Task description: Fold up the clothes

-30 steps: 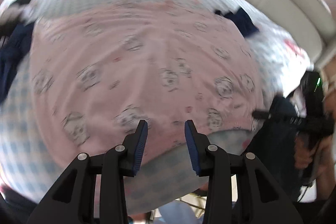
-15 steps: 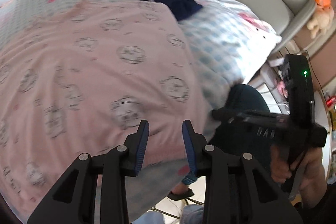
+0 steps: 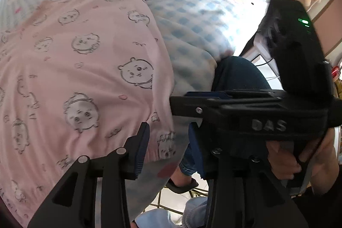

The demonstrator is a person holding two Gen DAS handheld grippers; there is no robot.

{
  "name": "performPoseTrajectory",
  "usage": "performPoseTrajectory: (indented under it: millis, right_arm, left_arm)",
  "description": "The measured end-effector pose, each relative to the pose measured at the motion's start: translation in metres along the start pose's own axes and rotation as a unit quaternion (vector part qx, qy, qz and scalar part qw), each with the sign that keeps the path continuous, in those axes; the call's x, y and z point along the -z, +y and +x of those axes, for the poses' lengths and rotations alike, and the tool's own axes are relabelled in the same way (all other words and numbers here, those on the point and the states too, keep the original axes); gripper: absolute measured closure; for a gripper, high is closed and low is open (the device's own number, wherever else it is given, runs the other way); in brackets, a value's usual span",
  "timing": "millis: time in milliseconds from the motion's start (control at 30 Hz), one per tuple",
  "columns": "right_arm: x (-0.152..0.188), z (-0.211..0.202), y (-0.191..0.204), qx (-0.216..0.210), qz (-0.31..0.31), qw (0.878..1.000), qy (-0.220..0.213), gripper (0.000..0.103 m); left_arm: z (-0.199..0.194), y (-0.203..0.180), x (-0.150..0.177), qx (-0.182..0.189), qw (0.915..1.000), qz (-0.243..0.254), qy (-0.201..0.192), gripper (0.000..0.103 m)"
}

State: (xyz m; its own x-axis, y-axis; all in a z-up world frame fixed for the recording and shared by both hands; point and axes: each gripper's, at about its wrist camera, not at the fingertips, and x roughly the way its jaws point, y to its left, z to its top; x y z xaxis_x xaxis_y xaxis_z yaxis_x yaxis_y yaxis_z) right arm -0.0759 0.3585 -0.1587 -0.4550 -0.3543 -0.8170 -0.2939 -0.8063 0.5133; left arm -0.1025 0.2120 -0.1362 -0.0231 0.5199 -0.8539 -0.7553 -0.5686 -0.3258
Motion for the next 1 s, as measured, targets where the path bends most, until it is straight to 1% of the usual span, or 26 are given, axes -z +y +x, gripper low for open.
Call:
performPoseTrajectory:
  millis: [33,67,100,133,167,200,233,333,400,467,600,733,800,900,1000]
  right_arm:
    - [0.002,-0.001,-0.001,0.006,0.002,1.000,-0.001,0.064]
    - [0.003,-0.001,-0.002,0.012,0.005,1.000,-0.003,0.065]
    - [0.005,-0.002,-0.002,0.027,0.000,1.000,-0.006,0.064]
    - [0.007,-0.004,-0.001,0.042,-0.005,0.999,-0.009,0.064]
    - [0.009,-0.005,0.000,0.045,-0.014,0.999,-0.009,0.063]
    - [0.010,-0.007,-0.003,0.033,-0.018,0.999,-0.006,0.059]
    - [0.010,-0.009,-0.005,0.020,-0.023,1.000,-0.003,0.053]
    - [0.012,-0.006,-0.002,-0.029,-0.022,0.999,0.009,0.049]
    - [0.014,0.002,0.003,-0.041,-0.027,0.999,0.018,0.046]
    - [0.014,0.009,0.006,-0.041,-0.032,0.998,0.025,0.046]
    - [0.013,0.023,0.012,-0.022,-0.038,0.999,0.031,0.046]
    - [0.013,0.011,0.000,-0.072,-0.003,0.997,0.024,0.043]
    - [0.013,0.009,-0.001,-0.085,0.006,0.996,0.021,0.042]
    - [0.014,0.006,-0.005,-0.087,0.015,0.996,0.014,0.039]
    - [0.013,0.000,-0.009,-0.117,0.031,0.993,0.012,0.036]
  left_arm:
    - [0.003,-0.002,-0.001,-0.010,0.9999,0.003,0.001,0.066]
    - [0.005,-0.004,-0.001,-0.028,0.9996,0.005,0.002,0.080]
    - [0.005,-0.004,-0.002,-0.040,0.9992,0.004,0.001,0.088]
    - [0.003,-0.002,-0.002,-0.041,0.9991,-0.005,-0.004,0.090]
    - [0.000,0.000,-0.002,-0.041,0.9990,-0.013,-0.011,0.093]
    - [-0.006,0.003,-0.002,-0.037,0.9989,-0.021,-0.021,0.094]
    - [-0.012,0.006,-0.002,-0.033,0.9986,-0.029,-0.031,0.094]
    - [-0.031,0.017,-0.002,-0.024,0.9974,-0.049,-0.047,0.093]
    - [-0.040,0.027,0.000,-0.022,0.9964,-0.063,-0.054,0.093]
    - [-0.046,0.036,0.003,-0.027,0.9952,-0.074,-0.058,0.092]
    - [-0.046,0.050,0.010,-0.029,0.9940,-0.093,-0.051,0.092]
    - [-0.039,0.055,0.020,-0.055,0.9930,-0.096,-0.041,0.092]
    - [-0.036,0.058,0.023,-0.051,0.9926,-0.104,-0.037,0.092]
    - [-0.032,0.060,0.028,-0.053,0.9925,-0.107,-0.027,0.092]
    - [-0.027,0.059,0.030,-0.056,0.9929,-0.103,-0.019,0.092]
